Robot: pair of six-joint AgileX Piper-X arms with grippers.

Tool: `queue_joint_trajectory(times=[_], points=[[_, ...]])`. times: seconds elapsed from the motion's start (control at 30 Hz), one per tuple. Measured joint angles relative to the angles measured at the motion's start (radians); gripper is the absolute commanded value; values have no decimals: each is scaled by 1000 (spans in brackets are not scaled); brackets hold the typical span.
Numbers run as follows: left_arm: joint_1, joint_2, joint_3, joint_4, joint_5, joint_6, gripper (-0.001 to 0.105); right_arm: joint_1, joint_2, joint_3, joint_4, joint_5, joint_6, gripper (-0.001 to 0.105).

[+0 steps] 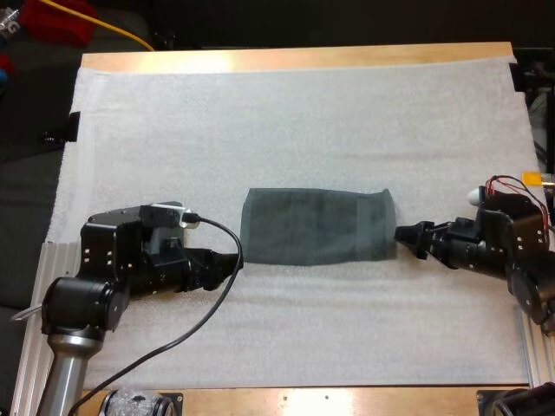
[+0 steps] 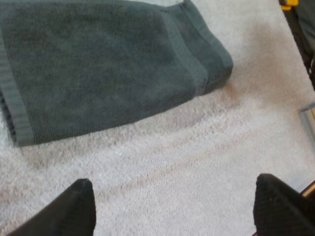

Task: Pick towel from pile, fold and stack

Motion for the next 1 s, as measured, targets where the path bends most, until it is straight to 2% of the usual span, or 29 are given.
queue_joint_trajectory(times=[0.13,0.27,0.63,0.87,1.0], points=[[0,0,0,1,0,0,65,-22,35,0,3,12,-13,63],[0,0,0,3,0,0,65,-96,91,0,5,3,-28,63],[0,0,0,-7,0,0,65,-315,244,0,-5,-219,-123,62],[0,0,0,-52,0,0,65,-333,345,0,-80,-307,-132,62],[0,0,0,-106,0,-29,65,-333,400,0,-123,-320,-134,62]])
